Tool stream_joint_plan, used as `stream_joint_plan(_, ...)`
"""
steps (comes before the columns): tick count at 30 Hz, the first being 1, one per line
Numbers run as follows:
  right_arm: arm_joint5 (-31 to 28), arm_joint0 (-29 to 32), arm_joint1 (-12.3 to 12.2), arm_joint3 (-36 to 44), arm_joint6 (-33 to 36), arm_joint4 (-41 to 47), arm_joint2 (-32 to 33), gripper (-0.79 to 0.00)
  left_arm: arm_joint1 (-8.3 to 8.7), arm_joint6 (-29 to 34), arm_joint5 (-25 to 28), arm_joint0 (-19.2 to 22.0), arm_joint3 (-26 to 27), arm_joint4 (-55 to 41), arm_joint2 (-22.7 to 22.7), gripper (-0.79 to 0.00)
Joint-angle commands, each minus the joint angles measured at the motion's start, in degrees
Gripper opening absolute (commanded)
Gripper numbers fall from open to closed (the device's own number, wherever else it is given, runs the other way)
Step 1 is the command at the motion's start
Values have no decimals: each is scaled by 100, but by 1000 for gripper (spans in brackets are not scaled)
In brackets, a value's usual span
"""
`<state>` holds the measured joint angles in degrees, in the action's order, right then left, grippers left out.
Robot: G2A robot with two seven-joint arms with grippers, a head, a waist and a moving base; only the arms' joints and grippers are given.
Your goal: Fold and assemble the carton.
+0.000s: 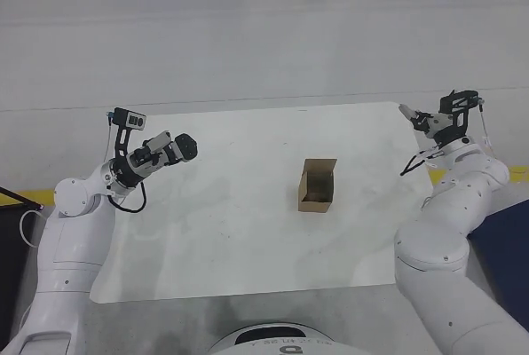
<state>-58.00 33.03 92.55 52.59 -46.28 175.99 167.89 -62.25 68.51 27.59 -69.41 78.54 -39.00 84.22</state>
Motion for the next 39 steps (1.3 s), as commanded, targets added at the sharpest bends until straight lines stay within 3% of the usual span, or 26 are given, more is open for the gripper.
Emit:
stream_joint_plan(1, 0, 0, 0, -3, 0, 0, 0, 0, 0, 0, 0, 0, 0, 0, 0, 0)
stream_joint_plan(7, 201, 31, -1, 38, -32, -78, -102, 0, 0, 0, 0, 0, 0, 0, 0, 0)
stream_joint_plan(13, 1351, 629, -23, 128, -1352, -476, -1279, 0, 0, 0, 0, 0, 0, 0, 0, 0)
stream_joint_plan(18, 1494, 954, -104, 155, -1496, 1, -2031, 0, 0, 0, 0, 0, 0, 0, 0, 0)
stream_joint_plan(29, 2297, 1584, -395, -32, -2303, 1, -3635, 0, 0, 0, 0, 0, 0, 0, 0, 0)
stream_joint_plan(39, 2275, 1587, -455, -42, -2280, 1, -3715, 0, 0, 0, 0, 0, 0, 0, 0, 0)
